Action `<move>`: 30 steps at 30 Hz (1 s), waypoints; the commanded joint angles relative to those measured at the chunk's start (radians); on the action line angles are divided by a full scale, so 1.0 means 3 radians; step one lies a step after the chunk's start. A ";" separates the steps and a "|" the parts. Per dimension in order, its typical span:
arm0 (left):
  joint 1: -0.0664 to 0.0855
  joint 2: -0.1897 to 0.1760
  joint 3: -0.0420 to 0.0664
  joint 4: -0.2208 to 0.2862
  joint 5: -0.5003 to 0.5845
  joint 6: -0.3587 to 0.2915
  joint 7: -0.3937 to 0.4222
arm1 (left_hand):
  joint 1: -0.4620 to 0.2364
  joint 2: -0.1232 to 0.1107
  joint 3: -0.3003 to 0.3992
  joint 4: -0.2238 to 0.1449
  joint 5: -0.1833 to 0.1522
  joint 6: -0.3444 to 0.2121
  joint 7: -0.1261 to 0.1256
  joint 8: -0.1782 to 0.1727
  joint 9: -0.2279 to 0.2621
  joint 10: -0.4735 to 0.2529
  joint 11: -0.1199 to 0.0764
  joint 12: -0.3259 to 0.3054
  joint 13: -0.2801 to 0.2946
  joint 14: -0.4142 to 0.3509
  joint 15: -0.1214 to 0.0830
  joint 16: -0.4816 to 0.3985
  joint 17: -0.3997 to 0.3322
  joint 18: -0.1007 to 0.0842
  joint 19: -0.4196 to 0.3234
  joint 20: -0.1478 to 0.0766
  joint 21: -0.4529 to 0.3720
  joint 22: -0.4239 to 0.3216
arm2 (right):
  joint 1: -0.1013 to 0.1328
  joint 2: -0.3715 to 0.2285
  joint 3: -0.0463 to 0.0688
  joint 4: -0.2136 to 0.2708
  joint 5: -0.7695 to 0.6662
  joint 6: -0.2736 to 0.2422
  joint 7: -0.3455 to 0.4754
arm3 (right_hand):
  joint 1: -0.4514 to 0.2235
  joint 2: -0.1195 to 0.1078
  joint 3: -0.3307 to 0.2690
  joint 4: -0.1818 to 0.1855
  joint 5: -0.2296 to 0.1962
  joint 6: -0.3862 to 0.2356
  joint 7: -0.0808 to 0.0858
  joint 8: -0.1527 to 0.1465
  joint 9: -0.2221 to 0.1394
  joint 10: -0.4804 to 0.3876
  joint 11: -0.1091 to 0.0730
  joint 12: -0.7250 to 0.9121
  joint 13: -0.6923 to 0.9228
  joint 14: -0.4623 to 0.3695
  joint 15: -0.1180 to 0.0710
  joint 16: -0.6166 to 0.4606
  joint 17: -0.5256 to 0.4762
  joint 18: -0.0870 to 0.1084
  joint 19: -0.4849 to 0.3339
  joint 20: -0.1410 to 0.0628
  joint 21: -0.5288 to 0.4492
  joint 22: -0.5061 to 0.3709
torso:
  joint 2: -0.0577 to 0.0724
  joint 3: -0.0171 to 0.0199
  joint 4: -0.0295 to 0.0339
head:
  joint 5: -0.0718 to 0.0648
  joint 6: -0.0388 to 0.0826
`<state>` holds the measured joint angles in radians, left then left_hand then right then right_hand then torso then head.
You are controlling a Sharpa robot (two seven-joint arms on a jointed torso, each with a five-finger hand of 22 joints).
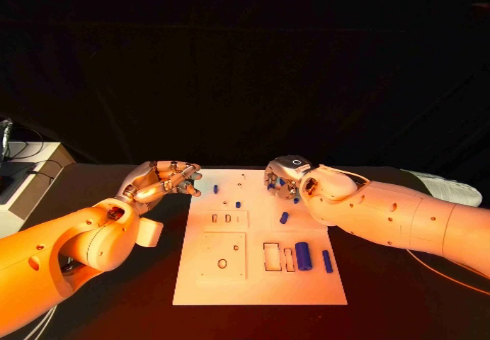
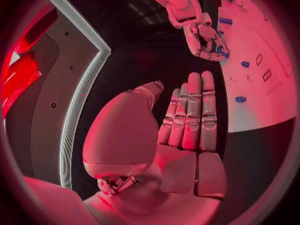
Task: Assemble the parts on the task board
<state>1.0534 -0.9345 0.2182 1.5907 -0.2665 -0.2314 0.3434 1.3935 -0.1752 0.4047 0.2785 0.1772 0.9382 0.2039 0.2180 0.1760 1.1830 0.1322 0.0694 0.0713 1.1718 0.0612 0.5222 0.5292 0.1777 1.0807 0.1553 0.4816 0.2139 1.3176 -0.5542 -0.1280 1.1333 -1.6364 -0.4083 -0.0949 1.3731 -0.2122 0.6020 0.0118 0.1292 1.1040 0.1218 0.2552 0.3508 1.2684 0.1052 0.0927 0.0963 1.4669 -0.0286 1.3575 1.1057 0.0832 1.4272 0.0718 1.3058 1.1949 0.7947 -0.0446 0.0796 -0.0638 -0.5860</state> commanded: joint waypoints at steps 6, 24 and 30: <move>0.0001 0.0028 0.0003 0.0007 -0.0010 0.0082 0.0013 | 0.0016 0.0004 0.0032 -0.0015 -0.0021 -0.0014 -0.0009 -0.0013 0.0009 -0.0027 -0.0003 -0.0017 0.0000 -0.0034 0.0000 0.0022 0.0019 0.0004 -0.0038 0.0002 0.0033 0.0011 | 0.0009 0.0167 0.0026 -0.0041 -0.0060 -0.0255 -0.0140 | 0.0054 0.0109 0.0004 -0.0014 -0.0019 -0.0024 0.0002 0.0010 0.0028 0.0198 -0.0196 -0.0020 0.0159 0.0078 -0.0011 0.0001 -0.0023 -0.0032 -0.0006 -0.0004 -0.0006 -0.0009 | 0.0018 -0.0012 0.0006 | -0.0015 0.0039; 0.0002 0.0058 0.0005 0.0001 -0.0020 0.0099 0.0022 | 0.0020 0.0003 0.0036 -0.0020 -0.0022 -0.0015 -0.0011 -0.0015 0.0010 -0.0030 -0.0004 -0.0017 0.0000 -0.0041 0.0000 0.0024 0.0025 0.0004 -0.0043 0.0002 0.0037 0.0013 | 0.0012 0.0470 0.0044 -0.0335 -0.0188 -0.0470 -0.0256 | 0.0048 0.0101 0.0016 -0.0026 -0.0020 -0.0063 0.0011 -0.0002 0.0057 0.0174 -0.0186 -0.0046 0.0169 0.0076 -0.0004 0.0004 -0.0029 -0.0031 -0.0015 0.0000 -0.0003 -0.0003 | 0.0059 -0.0079 0.0026 | -0.0076 0.0083; 0.0001 0.0082 0.0005 -0.0014 -0.0021 0.0110 0.0013 | 0.0025 0.0007 0.0044 -0.0024 -0.0021 -0.0015 -0.0011 -0.0016 0.0011 -0.0031 -0.0005 -0.0017 0.0000 -0.0047 0.0000 0.0029 0.0032 0.0004 -0.0049 0.0002 0.0043 0.0017 | 0.0012 0.0515 0.0044 -0.0368 -0.0219 -0.0514 -0.0304 | 0.0041 0.0102 0.0020 -0.0024 -0.0020 -0.0072 0.0015 -0.0005 0.0065 0.0168 -0.0182 -0.0053 0.0171 0.0075 -0.0001 0.0003 -0.0035 -0.0031 -0.0018 0.0002 -0.0003 -0.0002 | 0.0075 -0.0102 0.0035 | -0.0079 0.0087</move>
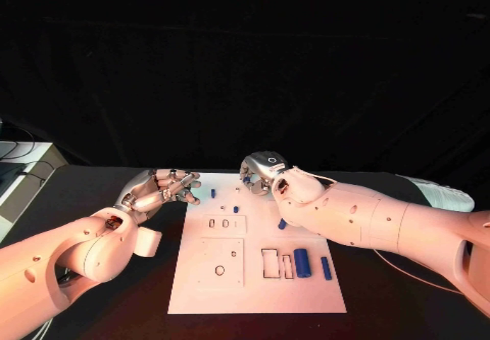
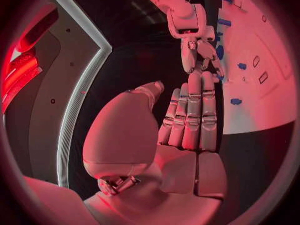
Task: Assemble the parts on the task board
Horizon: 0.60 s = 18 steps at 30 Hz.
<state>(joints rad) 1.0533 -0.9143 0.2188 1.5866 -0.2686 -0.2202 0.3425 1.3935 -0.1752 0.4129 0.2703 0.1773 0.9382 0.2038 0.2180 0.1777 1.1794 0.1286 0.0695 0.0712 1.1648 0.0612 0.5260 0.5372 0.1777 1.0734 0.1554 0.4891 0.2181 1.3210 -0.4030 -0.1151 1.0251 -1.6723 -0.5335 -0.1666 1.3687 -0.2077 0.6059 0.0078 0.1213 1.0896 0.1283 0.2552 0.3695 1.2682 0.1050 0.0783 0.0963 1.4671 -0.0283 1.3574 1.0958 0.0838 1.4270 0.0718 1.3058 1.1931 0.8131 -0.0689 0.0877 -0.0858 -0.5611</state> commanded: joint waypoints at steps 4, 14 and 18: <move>0.0001 0.0022 0.0003 -0.0005 -0.0014 0.0073 0.0006 | 0.0025 0.0007 0.0017 0.0003 -0.0022 -0.0015 -0.0011 -0.0016 0.0005 -0.0019 0.0007 -0.0017 0.0000 -0.0024 0.0000 0.0016 0.0006 0.0004 -0.0025 0.0002 0.0018 0.0003 | 0.0001 0.0023 0.0002 -0.0006 -0.0104 -0.0102 -0.0069 | 0.0050 0.0086 0.0007 -0.0009 0.0005 -0.0029 -0.0006 -0.0006 0.0007 0.0166 -0.0180 -0.0008 0.0173 0.0074 0.0000 0.0003 -0.0004 -0.0032 -0.0020 0.0004 -0.0005 0.0002 | 0.0024 -0.0036 0.0015 | -0.0003 0.0008; 0.0002 0.0011 0.0003 -0.0003 -0.0003 0.0071 -0.0022 | 0.0025 0.0009 0.0019 0.0003 -0.0022 -0.0015 -0.0011 -0.0016 0.0006 -0.0020 0.0008 -0.0017 0.0000 -0.0026 0.0000 0.0018 0.0009 0.0005 -0.0027 0.0002 0.0020 0.0005 | 0.0002 0.0063 0.0001 -0.0042 -0.0109 -0.0172 -0.0190 | 0.0048 0.0081 0.0011 -0.0012 0.0006 -0.0038 -0.0005 -0.0009 0.0014 0.0160 -0.0179 -0.0014 0.0175 0.0073 0.0001 0.0002 -0.0010 -0.0030 -0.0026 0.0006 -0.0012 -0.0008 | 0.0051 -0.0051 0.0036 | -0.0013 0.0019; 0.0002 0.0017 0.0004 -0.0005 -0.0002 0.0062 -0.0016 | 0.0023 0.0010 0.0020 0.0004 -0.0023 -0.0016 -0.0010 -0.0017 0.0007 -0.0021 0.0008 -0.0018 0.0000 -0.0028 0.0000 0.0020 0.0012 0.0005 -0.0029 0.0002 0.0023 0.0006 | 0.0002 0.0083 0.0001 -0.0064 -0.0110 -0.0161 -0.0213 | 0.0048 0.0081 0.0012 -0.0013 0.0008 -0.0040 -0.0005 -0.0010 0.0016 0.0159 -0.0178 -0.0015 0.0176 0.0072 0.0002 -0.0001 -0.0017 -0.0027 -0.0032 0.0006 -0.0020 -0.0019 | 0.0062 -0.0053 0.0042 | -0.0018 0.0020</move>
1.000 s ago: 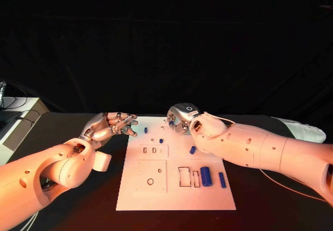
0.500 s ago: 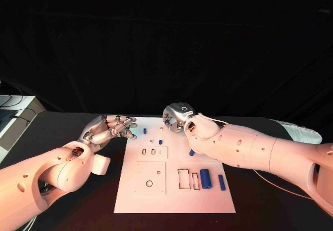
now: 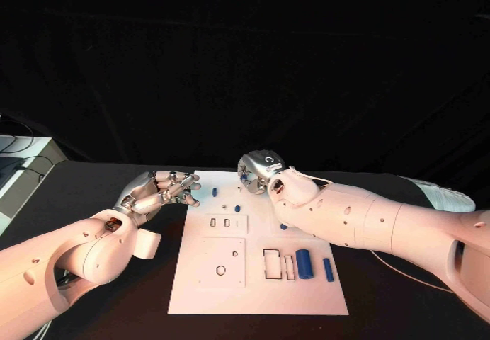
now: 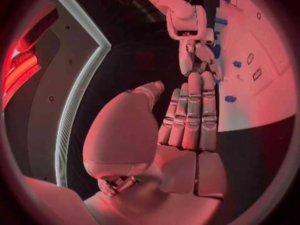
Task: Assemble the parts on the task board
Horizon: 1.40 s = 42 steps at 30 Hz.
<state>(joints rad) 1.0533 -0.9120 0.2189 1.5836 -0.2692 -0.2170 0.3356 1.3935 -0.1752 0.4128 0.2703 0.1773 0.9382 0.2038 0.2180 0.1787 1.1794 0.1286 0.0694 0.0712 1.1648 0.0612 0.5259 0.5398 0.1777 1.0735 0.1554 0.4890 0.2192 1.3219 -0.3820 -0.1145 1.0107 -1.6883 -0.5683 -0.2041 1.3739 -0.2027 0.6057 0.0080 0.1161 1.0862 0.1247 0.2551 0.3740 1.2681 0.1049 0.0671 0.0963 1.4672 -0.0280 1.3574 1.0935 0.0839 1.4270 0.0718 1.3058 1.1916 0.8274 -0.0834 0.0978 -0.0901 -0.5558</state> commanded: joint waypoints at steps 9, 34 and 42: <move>0.0002 0.0015 0.0003 -0.0002 0.0000 0.0056 0.0005 | 0.0023 0.0014 0.0024 0.0005 -0.0023 -0.0015 -0.0009 -0.0017 0.0004 -0.0022 0.0009 -0.0018 0.0000 -0.0029 0.0000 0.0023 0.0006 0.0005 -0.0031 0.0002 0.0026 0.0005 | -0.0002 0.0041 -0.0001 -0.0031 -0.0090 -0.0028 -0.0126 | 0.0032 0.0060 0.0022 -0.0021 0.0038 -0.0041 0.0012 -0.0016 0.0010 0.0151 -0.0174 0.0014 0.0178 0.0064 0.0004 -0.0014 -0.0041 -0.0022 -0.0047 0.0009 -0.0039 -0.0039 | 0.0033 -0.0010 0.0025 | -0.0005 0.0005; 0.0002 0.0011 0.0003 -0.0024 0.0000 0.0072 -0.0018 | 0.0019 0.0013 0.0029 0.0003 -0.0025 -0.0022 -0.0005 -0.0022 0.0005 -0.0029 0.0012 -0.0019 -0.0001 -0.0038 0.0002 0.0030 0.0018 0.0004 -0.0040 0.0003 0.0036 0.0011 | -0.0002 0.0009 -0.0002 -0.0051 -0.0025 -0.0108 -0.0011 | -0.0001 -0.0153 -0.0178 0.0032 -0.0131 -0.0596 0.0264 -0.0448 -0.0035 -0.0885 0.0106 -0.0012 -0.0105 -0.0064 0.0234 -0.0170 -0.0447 0.0145 -0.0478 0.0221 -0.0742 -0.0833 | 0.0060 -0.0018 0.0022 | 0.0001 0.0031; 0.0002 0.0002 0.0003 -0.0053 0.0005 0.0072 -0.0021 | 0.0019 0.0013 0.0029 0.0003 -0.0025 -0.0022 -0.0005 -0.0022 0.0005 -0.0029 0.0012 -0.0019 -0.0001 -0.0038 0.0002 0.0030 0.0018 0.0004 -0.0040 0.0003 0.0036 0.0011 | -0.0001 -0.0185 0.0003 0.0184 0.0018 -0.0279 -0.0003 | 0.0110 -0.0103 -0.0466 0.0076 -0.0120 -0.0580 0.0266 -0.0493 -0.0071 -0.0954 0.0113 -0.0001 -0.0102 -0.0070 0.0239 -0.0181 -0.0497 0.0147 -0.0453 0.0229 -0.0785 -0.0849 | 0.0054 -0.0010 0.0012 | 0.0013 0.0053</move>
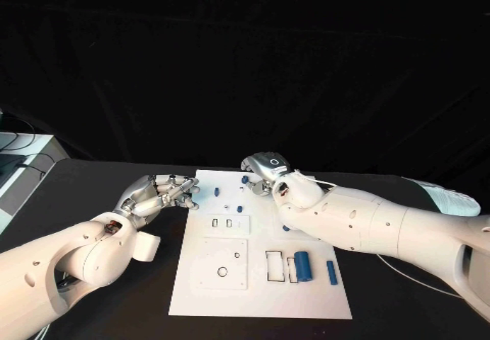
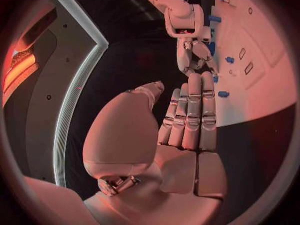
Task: Assemble the parts on the task board
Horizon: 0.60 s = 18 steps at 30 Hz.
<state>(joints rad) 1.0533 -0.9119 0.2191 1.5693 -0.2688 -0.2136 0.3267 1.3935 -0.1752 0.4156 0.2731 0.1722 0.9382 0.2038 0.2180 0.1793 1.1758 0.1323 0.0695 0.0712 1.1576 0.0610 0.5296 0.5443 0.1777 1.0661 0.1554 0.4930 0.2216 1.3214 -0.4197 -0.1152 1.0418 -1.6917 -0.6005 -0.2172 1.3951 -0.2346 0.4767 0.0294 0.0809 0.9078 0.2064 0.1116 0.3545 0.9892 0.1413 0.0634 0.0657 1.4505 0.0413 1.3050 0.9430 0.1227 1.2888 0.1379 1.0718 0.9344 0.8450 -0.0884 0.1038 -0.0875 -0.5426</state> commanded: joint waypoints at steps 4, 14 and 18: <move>0.0001 -0.0001 0.0003 -0.0028 0.0012 0.0063 0.0011 | 0.0019 0.0013 0.0020 -0.0006 -0.0008 -0.0022 -0.0005 -0.0022 0.0003 -0.0017 0.0000 -0.0019 -0.0001 -0.0014 0.0003 0.0018 0.0003 0.0004 -0.0016 0.0003 0.0023 0.0003 | 0.0014 -0.0227 0.0027 0.0266 0.0179 -0.0204 0.0049 | 0.0052 0.0022 -0.0068 0.0033 0.0014 0.0048 -0.0009 -0.0011 -0.0009 0.0017 -0.0015 0.0029 0.0006 -0.0010 0.0003 0.0003 0.0011 0.0009 0.0038 0.0006 0.0024 0.0051 | -0.0020 0.0014 -0.0024 | 0.0013 0.0014; -0.0024 -0.0005 0.0002 -0.0087 0.0034 0.0095 0.0026 | 0.0034 0.0004 0.0029 -0.0023 -0.0010 -0.0027 -0.0007 -0.0027 0.0005 -0.0025 0.0000 -0.0019 -0.0001 -0.0028 0.0004 0.0025 0.0017 0.0004 -0.0028 0.0004 0.0035 0.0011 | 0.0101 -0.0768 0.0068 0.0694 0.1017 0.0020 0.0170 | -0.0092 -0.0105 -0.0051 0.0220 0.0455 0.0037 -0.0110 -0.0061 -0.0037 0.0906 -0.0181 0.0377 0.0197 0.0109 -0.0119 0.0268 0.0440 -0.0074 0.0280 -0.0093 0.0383 0.0507 | -0.0058 0.0042 -0.0074 | 0.0031 0.0023; -0.0042 0.0001 0.0002 -0.0104 0.0037 0.0107 0.0033 | 0.0034 0.0004 0.0029 -0.0023 -0.0010 -0.0027 -0.0007 -0.0027 0.0005 -0.0025 0.0000 -0.0019 -0.0001 -0.0028 0.0004 0.0025 0.0017 0.0004 -0.0028 0.0004 0.0035 0.0011 | 0.0155 -0.0974 0.0073 0.0732 0.1252 0.0333 0.0197 | -0.0035 -0.0151 -0.0366 0.0224 0.0571 0.0118 -0.0236 0.0000 0.0008 0.1191 -0.0337 0.1418 0.1175 0.0153 -0.0253 0.0380 0.0637 -0.0117 0.0379 -0.0220 0.0533 0.0712 | -0.0074 0.0044 -0.0085 | 0.0016 0.0016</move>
<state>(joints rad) 1.0415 -0.9136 0.2190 1.5377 -0.2657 -0.2062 0.3260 1.3935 -0.1752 0.4211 0.2676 0.1722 0.9382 0.2038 0.2141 0.1800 1.1759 0.1322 0.0694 0.0712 1.1577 0.0611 0.5335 0.5477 0.1777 1.0662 0.1555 0.4973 0.2238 1.3649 -0.7032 -0.0935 1.2574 -1.4273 -0.5982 -0.1860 1.3755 -0.2758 0.3831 0.0973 0.2389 0.9385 0.1397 0.1063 0.3538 1.3528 0.0509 0.4262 0.3617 1.4667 -0.0290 1.4136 1.1250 0.1060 1.3973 0.0766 1.2231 1.1370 0.8273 -0.0764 0.0828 -0.0806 -0.5356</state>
